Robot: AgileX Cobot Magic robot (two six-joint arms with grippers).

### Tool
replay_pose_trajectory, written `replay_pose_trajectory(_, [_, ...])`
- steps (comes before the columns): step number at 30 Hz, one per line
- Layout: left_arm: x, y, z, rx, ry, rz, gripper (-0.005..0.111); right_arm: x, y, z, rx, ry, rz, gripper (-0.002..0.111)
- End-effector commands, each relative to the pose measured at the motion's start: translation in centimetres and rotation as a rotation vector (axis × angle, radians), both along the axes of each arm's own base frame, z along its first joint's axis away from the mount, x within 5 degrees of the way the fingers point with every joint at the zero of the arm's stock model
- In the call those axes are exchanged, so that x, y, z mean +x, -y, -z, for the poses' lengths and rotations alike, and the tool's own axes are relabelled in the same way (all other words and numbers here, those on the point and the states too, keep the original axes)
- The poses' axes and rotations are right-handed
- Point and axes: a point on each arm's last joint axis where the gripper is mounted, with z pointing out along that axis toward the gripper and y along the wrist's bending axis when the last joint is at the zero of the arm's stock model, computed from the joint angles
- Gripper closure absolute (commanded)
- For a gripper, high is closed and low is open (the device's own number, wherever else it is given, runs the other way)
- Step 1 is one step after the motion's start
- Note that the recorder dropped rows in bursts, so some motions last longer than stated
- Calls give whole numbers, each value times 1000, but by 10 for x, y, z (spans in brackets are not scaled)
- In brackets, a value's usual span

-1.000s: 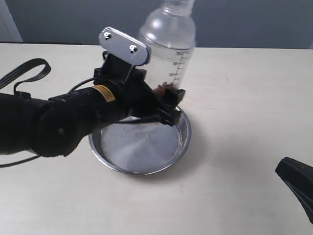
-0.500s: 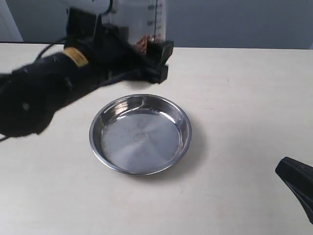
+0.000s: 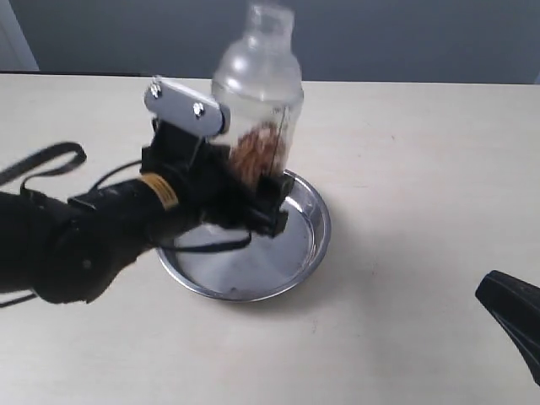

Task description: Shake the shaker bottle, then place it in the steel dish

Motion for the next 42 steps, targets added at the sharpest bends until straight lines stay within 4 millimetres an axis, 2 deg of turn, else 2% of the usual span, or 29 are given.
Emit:
replay_pose_trajectory(1, [-3,1,-72,-177,278,19,107,0,1,0,-2,7,6,109])
replay_pose_trajectory(2, [-5,-1,-80,-171,291,23,107,0,0,0,0,7,6,109])
replay_pose_trajectory(4, [-7,-5,-69,-114,232,11,107,0,0,0,0,7,6,109])
replay_pose_trajectory(7, [-9,-13,-21,-67,124,-54,107,0,0,0,-1,6,5,109])
replay_pose_trajectory(8, [-15,-16,-3,-156,120,-93,107,0,1,0,0,7,7,109])
replay_pose_trajectory(10, [-22,-15,-12,-287,232,-47,107,0,1,0,0,7,7,109])
replay_pose_trajectory(12, [-26,-15,-39,-449,362,-13,107,0,1,0,0,7,8,109])
replay_pose_trajectory(13, [-26,-16,-51,-426,362,-17,107,0,1,0,0,7,8,109])
replay_pose_trajectory(14, [-24,-16,-45,-347,310,-27,107,0,1,0,0,7,8,109])
replay_pose_trajectory(16, [-24,-13,5,-155,118,-14,107,0,1,0,0,7,8,109])
replay_pose_trajectory(17, [-23,-13,14,-150,129,-12,107,0,1,0,0,7,8,109])
replay_pose_trajectory(18, [-21,-13,6,-202,217,-25,107,0,1,0,0,7,7,109])
replay_pose_trajectory(19, [-19,-12,-12,-276,288,-35,107,0,1,0,0,7,7,109])
replay_pose_trajectory(20, [-16,-8,-36,-286,318,-16,107,0,1,0,0,7,7,109])
replay_pose_trajectory(21, [-15,-6,-39,-225,277,1,107,0,1,0,0,7,7,109])
replay_pose_trajectory(22, [-12,-4,-13,-46,148,11,107,0,1,0,0,7,7,109])
replay_pose_trajectory(24, [-9,-10,37,44,45,-70,107,0,1,0,0,7,7,109])
replay_pose_trajectory(25, [-9,-8,35,-3,61,-63,107,0,1,0,0,7,7,109])
replay_pose_trajectory(26, [-9,-4,23,-79,113,-27,107,0,1,0,0,7,7,109])
replay_pose_trajectory(28, [-10,4,-10,-220,241,40,107,0,1,0,0,7,8,109])
replay_pose_trajectory(29, [-8,6,-29,-248,295,43,107,0,1,0,0,7,8,109])
replay_pose_trajectory(30, [-7,5,-40,-238,302,33,107,0,1,0,0,7,7,109])
replay_pose_trajectory(31, [-5,4,-41,-203,278,12,107,0,1,0,0,7,7,109])
replay_pose_trajectory(32, [-2,1,-30,-137,209,-35,107,0,1,0,0,7,7,109])
replay_pose_trajectory(35, [-2,-4,23,-16,72,-86,107,0,0,0,-5,7,4,109])
replay_pose_trajectory(36, [-3,-3,30,-47,60,-75,107,0,0,0,-5,7,4,109])
replay_pose_trajectory(38, [-7,3,18,-200,125,-10,107,0,1,0,-5,8,6,109])
replay_pose_trajectory(40, [-10,5,-12,-332,257,31,107,0,1,0,-5,8,6,109])
replay_pose_trajectory(42, [-8,3,-31,-339,301,11,107,0,1,0,-5,8,6,109])
